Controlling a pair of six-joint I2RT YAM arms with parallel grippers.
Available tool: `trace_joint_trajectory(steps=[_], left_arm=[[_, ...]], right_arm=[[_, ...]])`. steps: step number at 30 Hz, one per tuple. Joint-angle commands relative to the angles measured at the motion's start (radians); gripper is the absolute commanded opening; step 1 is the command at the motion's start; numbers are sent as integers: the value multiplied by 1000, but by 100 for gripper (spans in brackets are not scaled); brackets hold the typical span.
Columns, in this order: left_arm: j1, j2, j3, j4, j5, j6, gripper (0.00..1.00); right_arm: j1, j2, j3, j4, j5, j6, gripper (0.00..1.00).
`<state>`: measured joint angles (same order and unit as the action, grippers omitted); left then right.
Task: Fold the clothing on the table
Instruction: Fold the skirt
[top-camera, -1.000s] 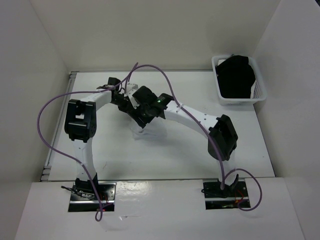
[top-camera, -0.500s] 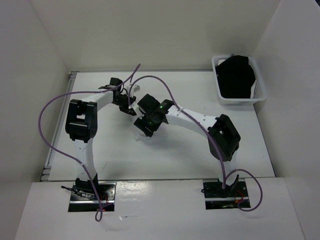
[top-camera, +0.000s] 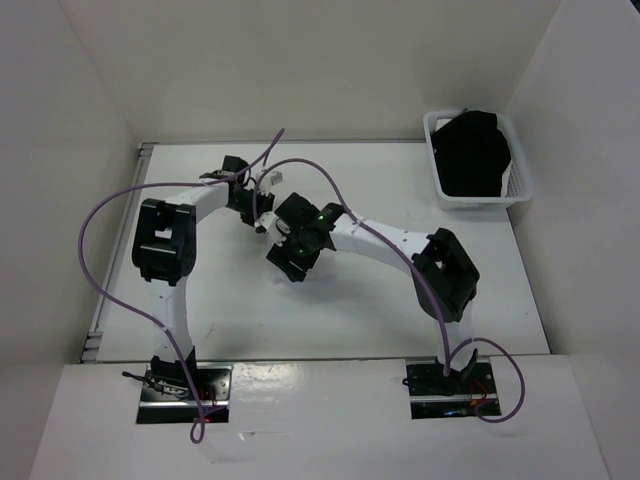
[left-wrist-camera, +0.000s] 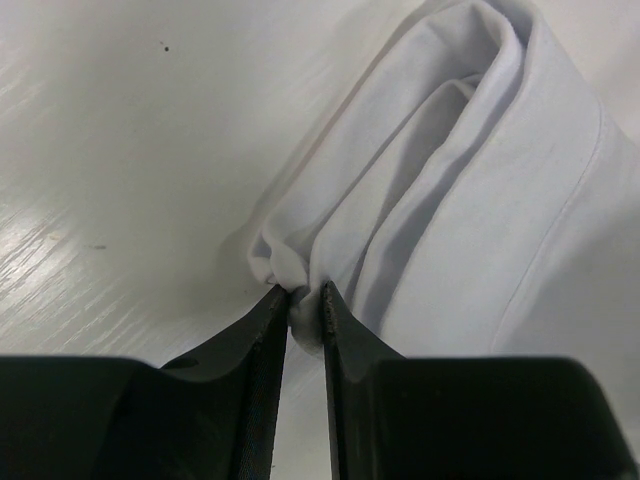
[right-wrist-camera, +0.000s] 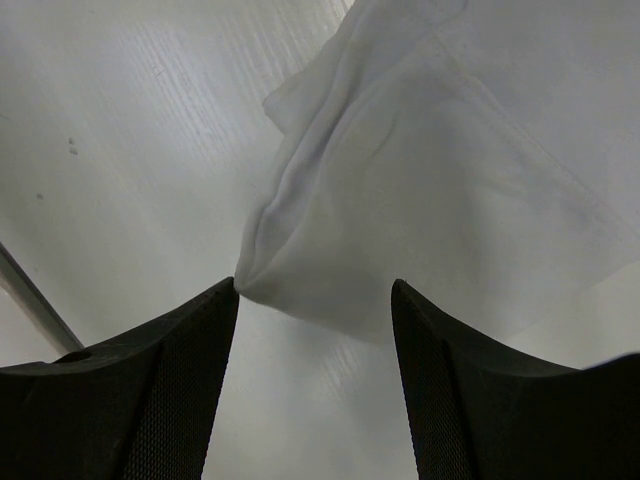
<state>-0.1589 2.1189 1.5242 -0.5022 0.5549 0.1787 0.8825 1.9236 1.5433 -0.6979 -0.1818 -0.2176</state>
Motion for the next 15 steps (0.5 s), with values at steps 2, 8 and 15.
trace_joint_trajectory(steps=[2, 8, 15], left_arm=[[-14, -31, -13, -24, 13, 5, 27], [-14, -31, -13, -24, 13, 5, 27], [-14, -22, -13, -33, 22, 5, 27]], right_arm=[[30, 54, -18, 57, -21, -14, 68], [30, 84, -29, 67, -21, -14, 68], [49, 84, -48, 78, -1, -5, 48]])
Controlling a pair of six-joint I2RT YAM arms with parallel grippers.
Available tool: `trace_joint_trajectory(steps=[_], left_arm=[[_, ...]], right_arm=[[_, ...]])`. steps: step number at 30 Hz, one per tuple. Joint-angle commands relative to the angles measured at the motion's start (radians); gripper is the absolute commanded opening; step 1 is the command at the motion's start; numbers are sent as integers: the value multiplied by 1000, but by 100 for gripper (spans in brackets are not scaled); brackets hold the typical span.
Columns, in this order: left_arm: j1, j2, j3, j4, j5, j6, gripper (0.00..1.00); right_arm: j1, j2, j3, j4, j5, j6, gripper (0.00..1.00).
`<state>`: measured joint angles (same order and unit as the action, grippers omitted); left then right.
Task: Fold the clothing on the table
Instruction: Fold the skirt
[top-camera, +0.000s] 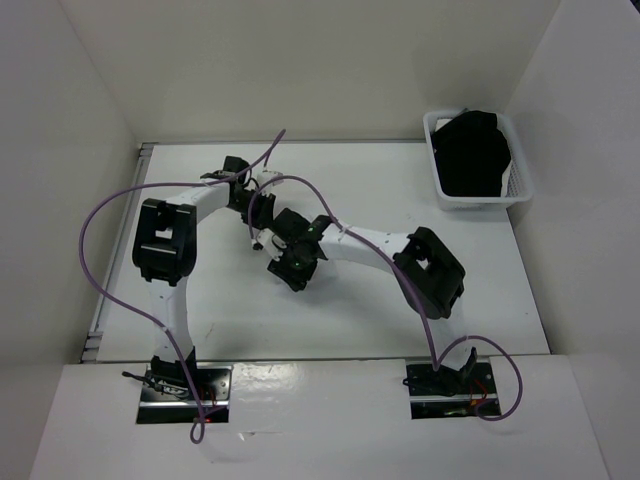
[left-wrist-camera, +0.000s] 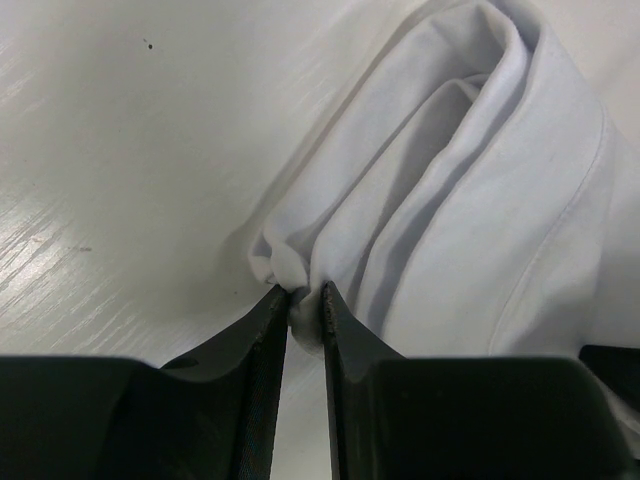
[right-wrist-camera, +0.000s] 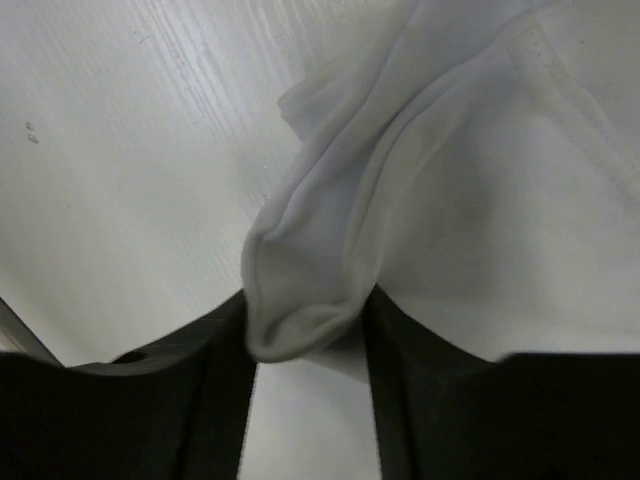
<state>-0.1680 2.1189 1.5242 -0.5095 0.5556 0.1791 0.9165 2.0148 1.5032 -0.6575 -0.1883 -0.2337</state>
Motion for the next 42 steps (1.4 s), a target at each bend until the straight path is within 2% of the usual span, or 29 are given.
trace_joint_trajectory(steps=[1, 5, 6, 8, 15, 19, 22, 24, 29, 35, 42], left_arm=[[-5, -22, -13, -26, 21, 5, 27], [-15, -31, -13, -35, 21, 14, 27], [-15, -31, -13, -35, 21, 14, 27], [-24, -31, -22, -44, 21, 14, 27], [-24, -31, -22, -54, 21, 14, 27], [-24, -40, -22, -63, 12, 14, 27], [-24, -40, -22, -63, 12, 14, 27], [-24, -40, -22, -63, 12, 14, 27], [-24, -40, -22, -72, 12, 14, 27], [-24, -40, -22, -72, 12, 14, 27], [-24, -49, -22, -72, -22, 14, 28]], right_arm=[[15, 4, -8, 38, 6, 11, 44], [15, -7, 11, 38, 32, 23, 21], [15, -19, 11, 38, 56, 23, 10], [15, -33, 11, 50, 78, 33, 1], [-71, -102, 52, 71, 47, 94, 0], [-169, -165, 52, 95, 17, 134, 0], [-310, -215, 40, 118, -36, 177, 0], [-362, -247, 26, 133, -57, 198, 0], [-494, -260, 6, 102, -71, 237, 0], [-524, -251, -49, 71, -56, 246, 0], [-524, -203, -58, 12, 56, 255, 0]])
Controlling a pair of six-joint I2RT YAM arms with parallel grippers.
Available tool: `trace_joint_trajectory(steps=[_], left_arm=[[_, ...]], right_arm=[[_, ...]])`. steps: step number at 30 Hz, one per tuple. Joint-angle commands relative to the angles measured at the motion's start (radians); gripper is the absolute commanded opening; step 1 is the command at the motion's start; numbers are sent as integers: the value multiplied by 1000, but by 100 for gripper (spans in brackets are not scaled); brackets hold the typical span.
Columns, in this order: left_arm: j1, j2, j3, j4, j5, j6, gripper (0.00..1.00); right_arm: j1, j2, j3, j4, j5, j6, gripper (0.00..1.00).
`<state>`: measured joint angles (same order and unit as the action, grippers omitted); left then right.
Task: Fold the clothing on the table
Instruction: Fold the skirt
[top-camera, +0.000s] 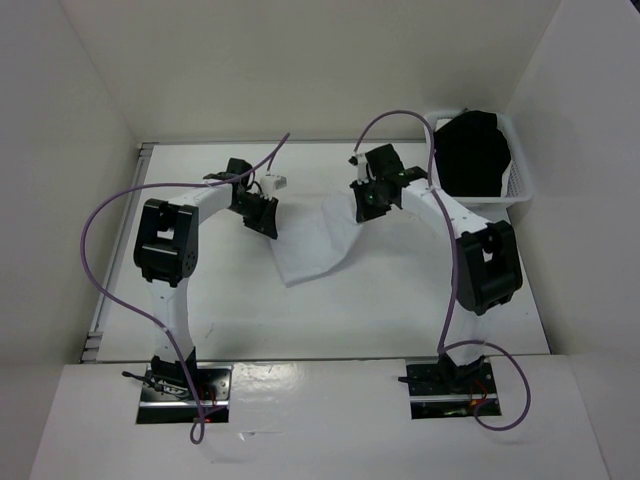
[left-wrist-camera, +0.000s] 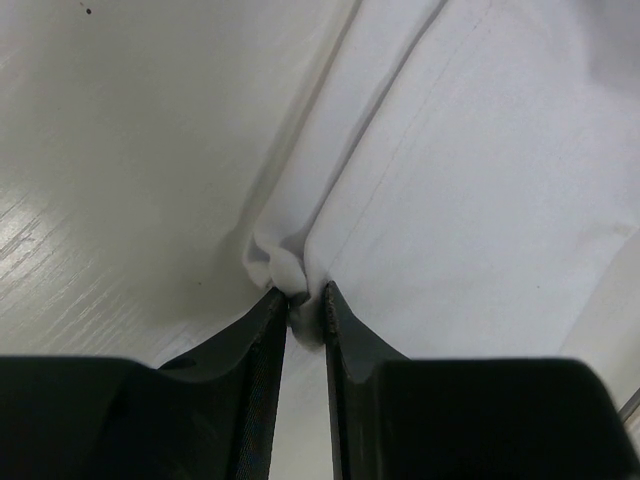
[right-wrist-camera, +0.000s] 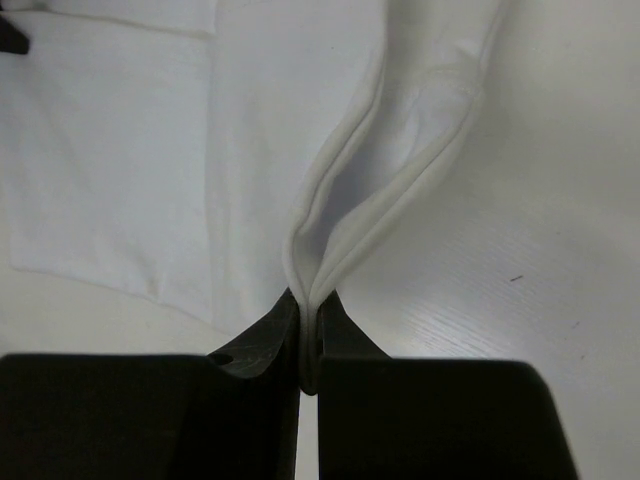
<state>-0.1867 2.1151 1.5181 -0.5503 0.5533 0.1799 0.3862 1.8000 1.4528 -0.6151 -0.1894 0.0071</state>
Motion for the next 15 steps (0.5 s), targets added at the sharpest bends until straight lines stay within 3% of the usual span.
trace_joint_trajectory(steps=[1, 15], left_arm=[[-5, -46, -16, -31, -29, 13, 28], [85, -121, -45, -31, -47, -14, 28]], right_arm=[[6, 12, -8, -43, 85, 14, 0], [-141, 51, -55, -23, 116, -15, 0]])
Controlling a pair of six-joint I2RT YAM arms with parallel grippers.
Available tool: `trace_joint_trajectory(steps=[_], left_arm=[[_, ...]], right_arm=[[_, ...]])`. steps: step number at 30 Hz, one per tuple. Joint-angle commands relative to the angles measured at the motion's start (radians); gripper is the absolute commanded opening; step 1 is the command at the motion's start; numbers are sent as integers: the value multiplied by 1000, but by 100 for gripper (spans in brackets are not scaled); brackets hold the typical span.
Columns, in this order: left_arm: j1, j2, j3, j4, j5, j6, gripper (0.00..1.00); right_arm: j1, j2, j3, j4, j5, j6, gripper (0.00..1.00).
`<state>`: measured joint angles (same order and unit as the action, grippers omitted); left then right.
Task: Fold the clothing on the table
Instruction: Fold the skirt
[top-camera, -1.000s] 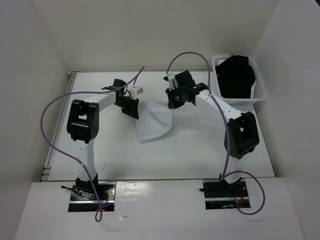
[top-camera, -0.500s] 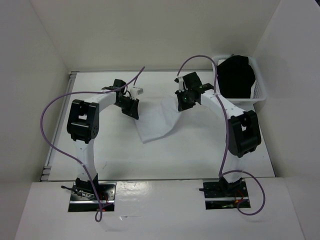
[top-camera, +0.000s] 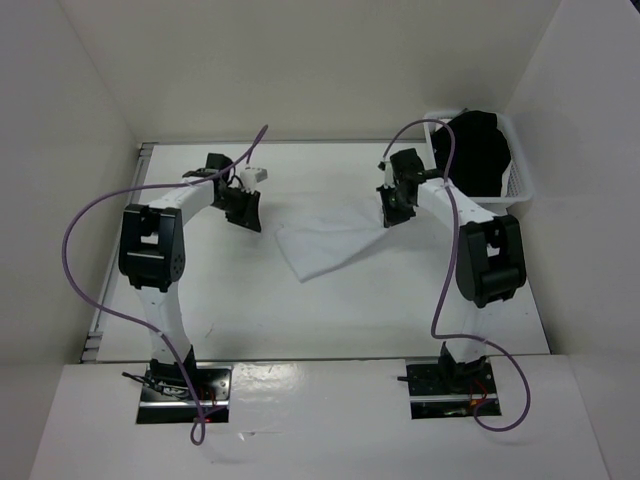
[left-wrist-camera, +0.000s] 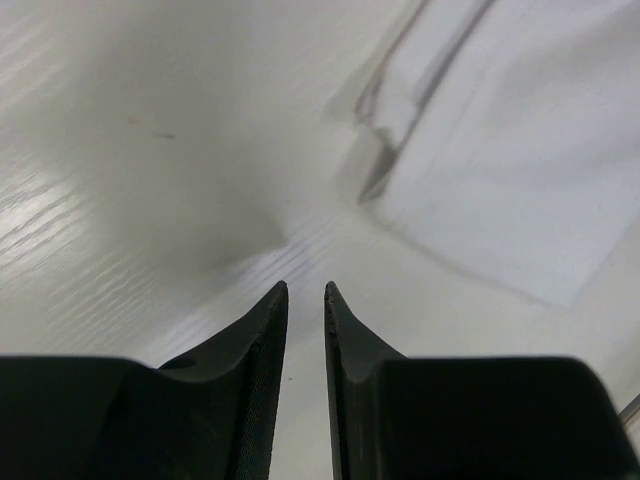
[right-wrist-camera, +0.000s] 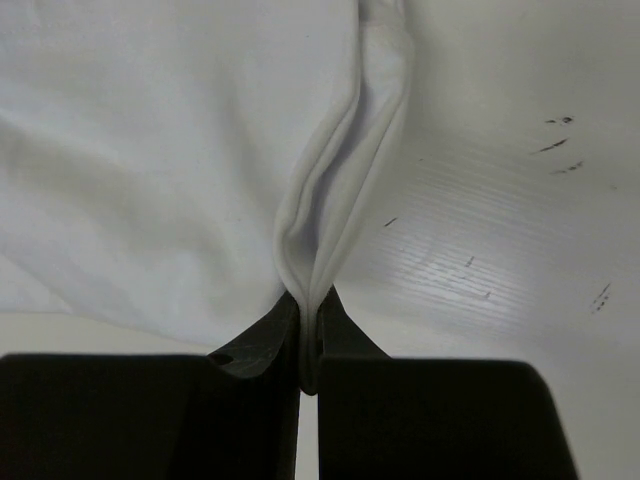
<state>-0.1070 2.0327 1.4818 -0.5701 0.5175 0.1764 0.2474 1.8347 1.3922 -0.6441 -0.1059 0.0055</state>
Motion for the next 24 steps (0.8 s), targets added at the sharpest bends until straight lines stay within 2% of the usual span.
trace_joint_trajectory(steps=[1, 11, 21, 24], left_arm=[[6, -39, -9, -11, -11, -11, 28], [6, -29, -18, -2, 21, -20, 28], [-180, -40, 18, -2, 21, 11, 32], [-194, -5, 52, -11, 21, 11, 32]], right_arm=[[-2, 29, 5, 6, 32, -13, 0], [-2, 66, 14, -35, 20, -32, 0], [-2, 34, -15, -54, 91, -32, 0], [-2, 3, -36, -68, 101, -32, 0]])
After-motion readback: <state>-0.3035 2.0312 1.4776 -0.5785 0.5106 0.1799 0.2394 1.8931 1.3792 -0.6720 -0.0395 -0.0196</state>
